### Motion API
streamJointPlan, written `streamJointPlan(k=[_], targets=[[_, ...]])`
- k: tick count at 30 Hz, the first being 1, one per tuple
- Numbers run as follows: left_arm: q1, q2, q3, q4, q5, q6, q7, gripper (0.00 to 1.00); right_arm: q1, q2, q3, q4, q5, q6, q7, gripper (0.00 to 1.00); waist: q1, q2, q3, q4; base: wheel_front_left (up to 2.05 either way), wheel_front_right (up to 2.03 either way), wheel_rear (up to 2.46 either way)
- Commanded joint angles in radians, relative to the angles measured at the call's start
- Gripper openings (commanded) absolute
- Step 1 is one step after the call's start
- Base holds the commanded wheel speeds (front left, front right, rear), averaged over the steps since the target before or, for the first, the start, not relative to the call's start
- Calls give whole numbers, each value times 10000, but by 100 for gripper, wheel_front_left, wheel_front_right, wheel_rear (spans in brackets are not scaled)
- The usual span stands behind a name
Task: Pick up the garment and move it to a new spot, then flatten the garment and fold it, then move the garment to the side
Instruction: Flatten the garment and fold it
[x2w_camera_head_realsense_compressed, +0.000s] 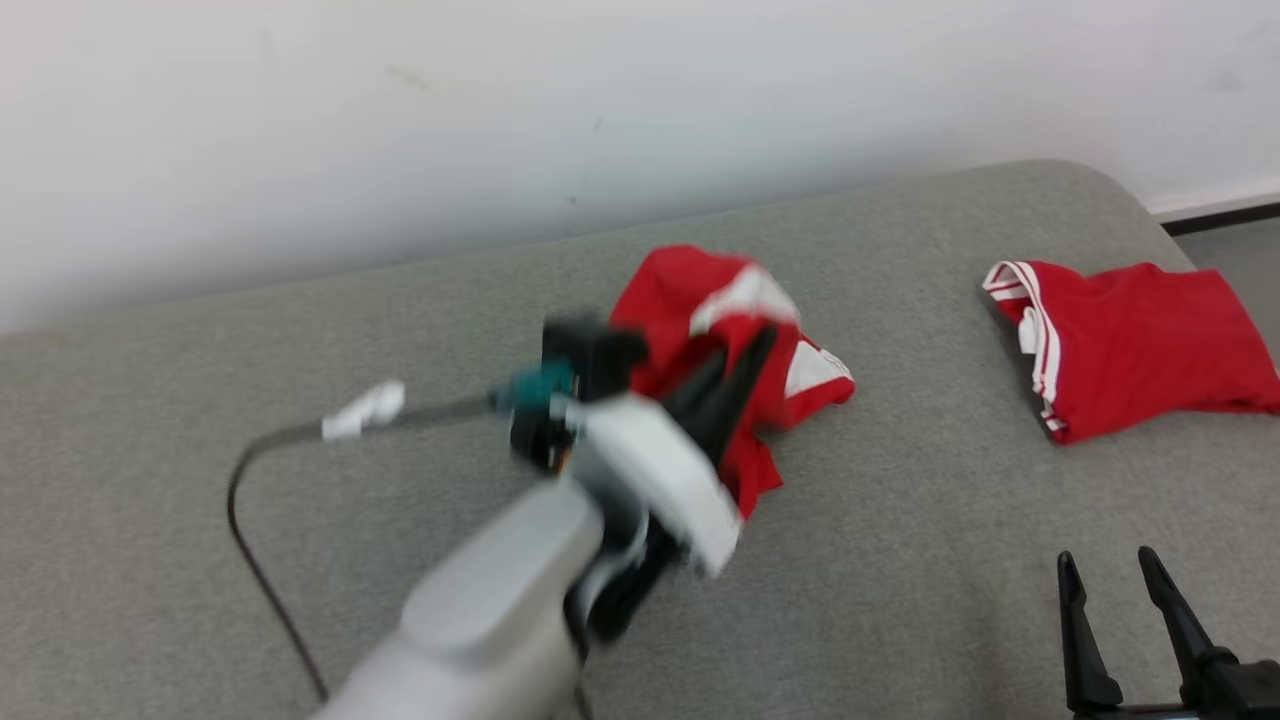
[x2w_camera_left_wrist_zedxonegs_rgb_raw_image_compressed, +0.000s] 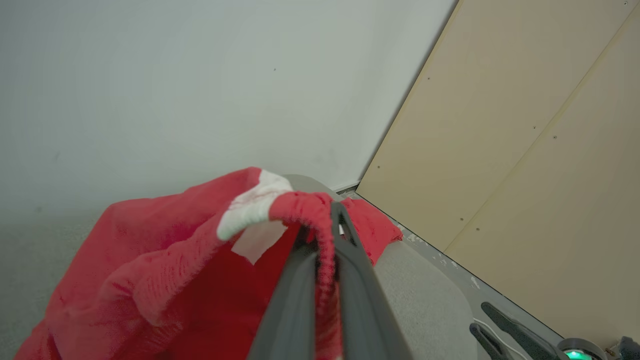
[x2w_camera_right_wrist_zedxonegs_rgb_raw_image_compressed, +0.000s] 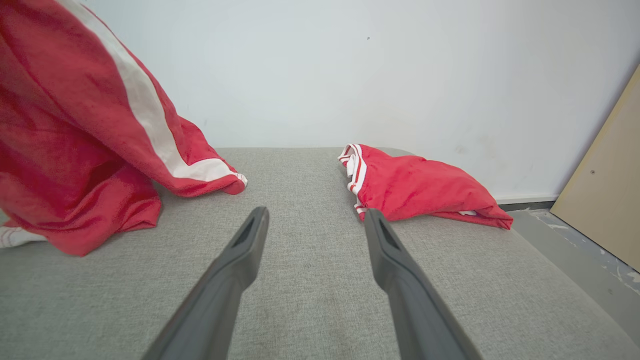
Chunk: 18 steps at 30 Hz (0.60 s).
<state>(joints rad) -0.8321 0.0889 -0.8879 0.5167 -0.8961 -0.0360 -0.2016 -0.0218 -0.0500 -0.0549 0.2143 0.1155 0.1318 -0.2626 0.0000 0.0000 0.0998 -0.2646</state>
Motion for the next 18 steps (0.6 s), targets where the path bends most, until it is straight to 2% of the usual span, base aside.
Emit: streamJointPlan(k=[1, 8, 10, 11, 17, 18], targets=[[403, 232, -45, -113, -39, -7, 32, 0, 109, -21, -64, -21, -57, -23, -24, 100, 0, 0, -111, 166, 0, 0, 0], [3654, 2175, -1213, -1883, 287, 362, 167, 0, 438, -21, -367, -19, -343, -23, -24, 100, 0, 0, -376, 854, 0, 0, 0], [4412, 2457, -1307, -2048, 70, 402, 68, 0, 475, -19, -404, -4, -413, -23, -24, 100, 0, 0, -449, 1044, 0, 0, 0], [4540, 2709, -1479, -2052, 401, 459, 17, 0, 479, -15, -381, 27, -455, -23, -24, 100, 0, 0, -485, 1107, 0, 0, 0], [5720, 2915, -1177, -1738, 334, 426, -542, 0, 624, -21, -392, 107, -488, -23, -24, 100, 0, 0, -711, 1431, 0, 0, 0], [5838, 2864, -1053, -1680, 346, 382, -565, 8, 650, -21, -398, 110, -506, -23, -24, 100, 0, 0, -742, 1474, 0, 0, 0]])
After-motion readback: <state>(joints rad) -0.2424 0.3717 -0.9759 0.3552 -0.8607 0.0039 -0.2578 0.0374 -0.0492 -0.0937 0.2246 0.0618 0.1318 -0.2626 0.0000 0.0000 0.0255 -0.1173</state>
